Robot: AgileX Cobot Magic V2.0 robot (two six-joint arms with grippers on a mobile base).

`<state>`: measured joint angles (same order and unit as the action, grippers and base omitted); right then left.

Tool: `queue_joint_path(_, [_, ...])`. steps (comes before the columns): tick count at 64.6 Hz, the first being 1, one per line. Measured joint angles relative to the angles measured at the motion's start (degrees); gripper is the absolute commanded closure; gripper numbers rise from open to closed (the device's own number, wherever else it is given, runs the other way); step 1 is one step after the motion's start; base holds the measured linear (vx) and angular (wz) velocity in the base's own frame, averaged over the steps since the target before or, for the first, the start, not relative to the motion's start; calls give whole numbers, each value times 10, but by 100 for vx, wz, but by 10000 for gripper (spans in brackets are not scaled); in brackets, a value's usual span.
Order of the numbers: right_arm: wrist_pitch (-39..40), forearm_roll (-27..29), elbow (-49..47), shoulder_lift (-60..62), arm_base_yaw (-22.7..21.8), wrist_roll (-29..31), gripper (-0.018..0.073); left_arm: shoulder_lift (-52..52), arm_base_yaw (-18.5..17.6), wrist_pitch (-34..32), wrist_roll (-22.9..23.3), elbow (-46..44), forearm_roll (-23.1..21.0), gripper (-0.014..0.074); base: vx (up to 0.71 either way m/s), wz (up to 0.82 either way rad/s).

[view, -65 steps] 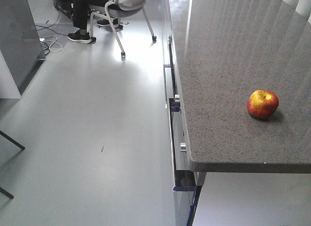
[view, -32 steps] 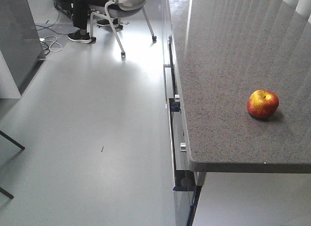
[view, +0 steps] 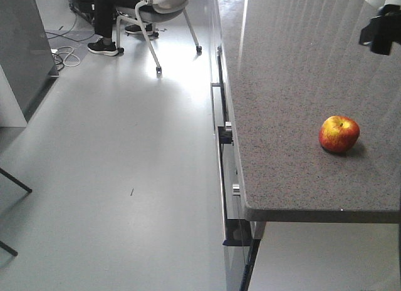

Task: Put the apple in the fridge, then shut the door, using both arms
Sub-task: 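Lower the open right gripper around the apple and close it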

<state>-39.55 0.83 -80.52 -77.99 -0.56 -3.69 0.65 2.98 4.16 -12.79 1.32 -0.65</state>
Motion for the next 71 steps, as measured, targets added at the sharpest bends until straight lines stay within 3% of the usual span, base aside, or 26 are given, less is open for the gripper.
queue_joint_path(28, [-26, -42, -41, -155, -4, -55, -103, 0, 0, 0, 0, 0, 0, 603, 0, 0])
queue_joint_path(71, [-23, -54, -41, -272, -12, -57, -83, 0, 0, 0, 0, 0, 0, 603, 0, 0])
